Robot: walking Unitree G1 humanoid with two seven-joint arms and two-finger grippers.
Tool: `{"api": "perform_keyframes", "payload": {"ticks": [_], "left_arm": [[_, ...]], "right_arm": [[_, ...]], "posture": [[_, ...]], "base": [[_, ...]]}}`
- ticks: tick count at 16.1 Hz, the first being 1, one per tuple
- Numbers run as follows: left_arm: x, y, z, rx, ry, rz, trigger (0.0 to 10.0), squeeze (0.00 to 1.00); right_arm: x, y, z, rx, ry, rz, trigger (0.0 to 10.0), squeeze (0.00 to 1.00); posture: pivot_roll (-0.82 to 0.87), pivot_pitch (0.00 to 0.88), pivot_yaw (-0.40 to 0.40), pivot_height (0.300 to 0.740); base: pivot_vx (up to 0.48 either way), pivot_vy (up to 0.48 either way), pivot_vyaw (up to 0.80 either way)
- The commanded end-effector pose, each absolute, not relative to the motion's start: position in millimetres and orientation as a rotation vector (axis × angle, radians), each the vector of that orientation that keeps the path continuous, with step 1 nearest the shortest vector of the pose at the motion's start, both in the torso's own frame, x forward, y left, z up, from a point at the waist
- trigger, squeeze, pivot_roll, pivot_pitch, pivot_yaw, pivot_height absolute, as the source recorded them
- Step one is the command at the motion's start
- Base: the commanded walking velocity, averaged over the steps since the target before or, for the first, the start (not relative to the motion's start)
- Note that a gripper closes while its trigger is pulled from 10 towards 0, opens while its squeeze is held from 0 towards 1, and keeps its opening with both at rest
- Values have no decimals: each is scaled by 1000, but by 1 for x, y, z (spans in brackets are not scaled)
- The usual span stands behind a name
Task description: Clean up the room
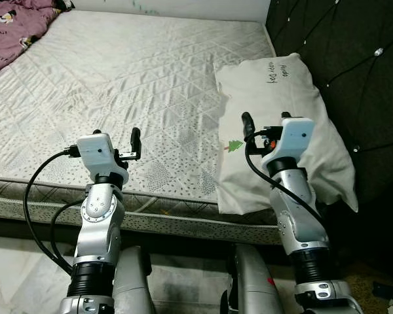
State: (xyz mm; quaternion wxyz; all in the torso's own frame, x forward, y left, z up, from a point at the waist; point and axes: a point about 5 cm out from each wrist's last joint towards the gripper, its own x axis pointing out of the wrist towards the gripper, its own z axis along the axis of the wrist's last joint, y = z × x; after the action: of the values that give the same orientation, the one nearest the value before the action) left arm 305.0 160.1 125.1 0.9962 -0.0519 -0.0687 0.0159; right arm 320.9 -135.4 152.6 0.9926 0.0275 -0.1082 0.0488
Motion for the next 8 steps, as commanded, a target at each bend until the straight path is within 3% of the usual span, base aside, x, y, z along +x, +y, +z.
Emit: {"api": "perform_keyframes", "payload": {"ticks": [1,8], "left_arm": [[306,158,130,-98,-146,27,10000,0],[307,145,129,-113,-126,-16,10000,0]], "right_arm": [[323,-132,161,62,-248,120,10000,0],[320,-132,157,66,-231,123,10000,0]], "posture": [[-2,0,-21,615],[-4,0,-18,696]], "base": [[0,0,0],[0,0,0]]}}
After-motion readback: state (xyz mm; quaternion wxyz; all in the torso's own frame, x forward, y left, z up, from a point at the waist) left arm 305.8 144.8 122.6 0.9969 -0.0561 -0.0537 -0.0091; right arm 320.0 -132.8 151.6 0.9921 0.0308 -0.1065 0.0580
